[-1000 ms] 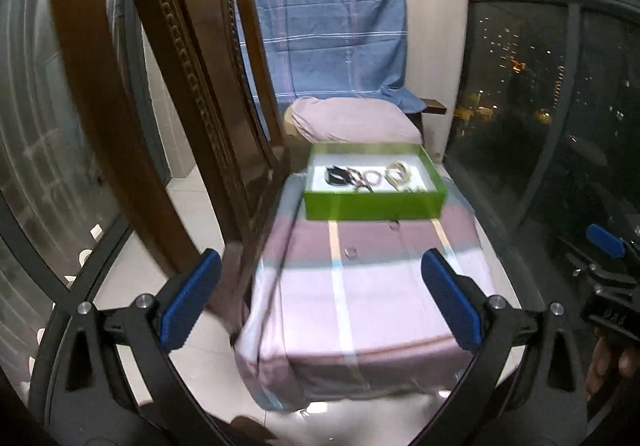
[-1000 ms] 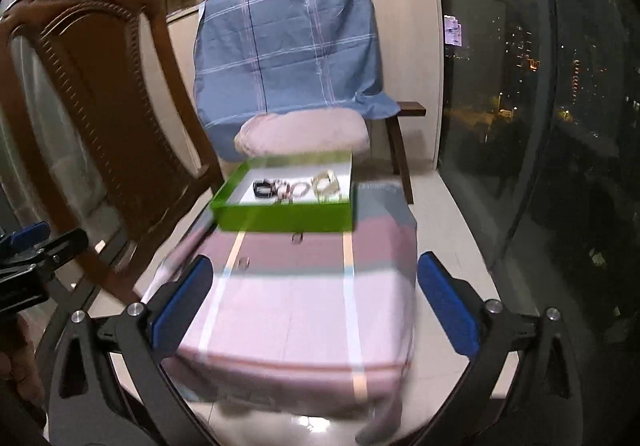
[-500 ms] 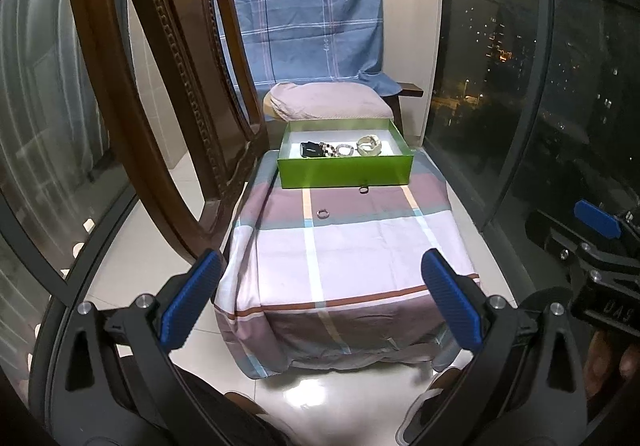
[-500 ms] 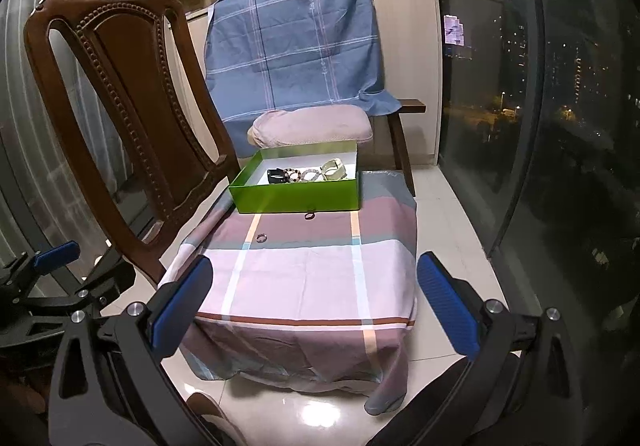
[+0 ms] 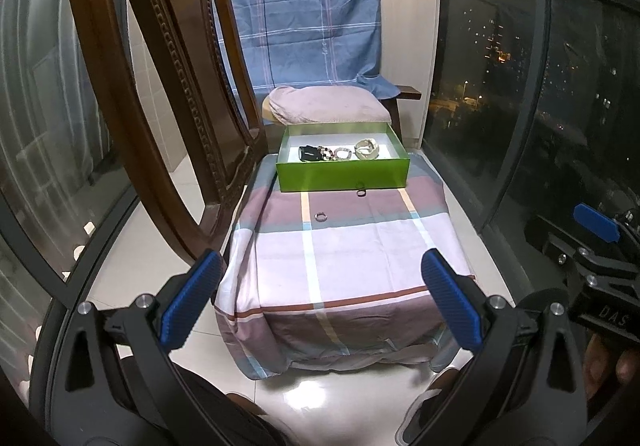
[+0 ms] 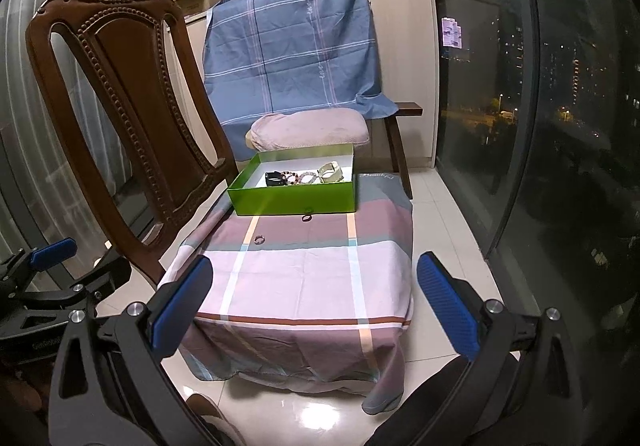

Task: Organize jewelry

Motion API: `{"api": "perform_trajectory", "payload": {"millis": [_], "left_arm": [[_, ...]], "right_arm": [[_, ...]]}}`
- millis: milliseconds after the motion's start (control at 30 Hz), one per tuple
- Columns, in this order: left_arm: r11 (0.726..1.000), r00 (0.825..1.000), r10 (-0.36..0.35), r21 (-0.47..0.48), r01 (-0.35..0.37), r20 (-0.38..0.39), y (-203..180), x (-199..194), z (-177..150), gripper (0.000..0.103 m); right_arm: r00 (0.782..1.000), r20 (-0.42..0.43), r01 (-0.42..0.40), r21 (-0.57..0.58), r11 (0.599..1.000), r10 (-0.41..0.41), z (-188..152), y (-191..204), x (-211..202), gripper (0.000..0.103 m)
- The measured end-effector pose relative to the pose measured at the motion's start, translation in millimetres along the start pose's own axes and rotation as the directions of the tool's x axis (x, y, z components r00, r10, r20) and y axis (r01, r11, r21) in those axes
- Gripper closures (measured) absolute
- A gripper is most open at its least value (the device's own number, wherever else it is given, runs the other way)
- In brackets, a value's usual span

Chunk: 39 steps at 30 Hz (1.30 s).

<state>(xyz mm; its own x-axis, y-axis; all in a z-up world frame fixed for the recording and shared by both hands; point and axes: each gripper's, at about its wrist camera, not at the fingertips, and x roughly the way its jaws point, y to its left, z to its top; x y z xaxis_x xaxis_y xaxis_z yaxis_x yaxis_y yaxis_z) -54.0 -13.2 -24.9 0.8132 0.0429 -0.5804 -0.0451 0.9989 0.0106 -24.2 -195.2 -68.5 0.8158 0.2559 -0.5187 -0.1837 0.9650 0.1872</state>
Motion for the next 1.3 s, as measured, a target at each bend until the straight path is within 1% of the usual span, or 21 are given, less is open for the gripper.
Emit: {"api": "perform_trajectory", "payload": {"millis": [367,567,667,767,867,900,933,1000,1033,1167,1233,1300], "left_arm": [[1.0,1.0,-0.003,0.006,0.003,-0.015,-0.6,6.2,1.3,0.004],[1.0,0.999,-0.008,0.008,0.009,-0.038,-1.4,19.6,0.3,0.004],[1.0,0.999,-0.016,0.006,0.016,-0.05,-1.0,37.3,2.2,0.004],[0.999,0.997,-0.033,-0.005,0.033,-0.072,0.9,65.4,6.2,0.004],[0.998,0.996,-0.06,-0.027,0.058,-0.071,4.5,105.4,11.0,0.005],[0.999,0.994,-0.047,-0.025,0.045,-0.097,5.3,127.9,12.2,0.008],[0.999,0.992,-0.044,-0.026,0.042,-0.12,6.2,146.2,13.3,0.015],[0.998,0.986,-0.053,-0.039,0.047,-0.159,8.0,179.7,16.0,0.023],[0.998,0.983,-0.053,-0.039,0.047,-0.177,7.4,196.7,17.9,0.025],[0.999,0.979,-0.04,-0.01,0.039,-0.201,1.2,243.8,23.9,0.032],[0.999,0.969,-0.033,0.004,0.036,-0.244,-2.2,270.2,24.2,0.046],[0.999,0.958,-0.026,0.018,0.032,-0.285,-4.0,295.3,22.4,0.052]], "right_arm": [[1.0,-0.015,-0.007,0.003,1.0,0.007,0.5,0.2,5.2,0.003],[1.0,-0.023,-0.003,0.004,1.0,0.003,0.1,-0.4,11.1,0.004],[0.999,-0.034,0.003,0.005,1.0,-0.003,-1.2,-2.4,20.3,0.003],[0.999,-0.049,0.021,0.004,1.0,-0.021,-2.1,-7.7,39.2,0.004],[0.997,-0.074,0.035,0.01,0.999,-0.034,-3.3,-15.2,60.3,0.004],[0.995,-0.086,0.044,0.015,0.999,-0.043,-4.1,-18.7,69.3,0.004],[0.994,-0.1,0.048,0.019,0.999,-0.046,-5.1,-21.9,77.3,0.004],[0.99,-0.13,0.053,0.02,0.998,-0.05,-8.4,-26.7,93.9,0.004],[0.989,-0.141,0.056,0.018,0.998,-0.053,-10.1,-27.7,100.5,0.004],[0.98,-0.189,0.059,0.01,0.998,-0.057,-16.8,-32.6,130.8,0.004],[0.977,-0.204,0.063,0.004,0.998,-0.06,-17.4,-34.6,145.0,0.004],[0.974,-0.218,0.058,0.004,0.998,-0.056,-15.6,-35.8,159.1,0.004]]}}
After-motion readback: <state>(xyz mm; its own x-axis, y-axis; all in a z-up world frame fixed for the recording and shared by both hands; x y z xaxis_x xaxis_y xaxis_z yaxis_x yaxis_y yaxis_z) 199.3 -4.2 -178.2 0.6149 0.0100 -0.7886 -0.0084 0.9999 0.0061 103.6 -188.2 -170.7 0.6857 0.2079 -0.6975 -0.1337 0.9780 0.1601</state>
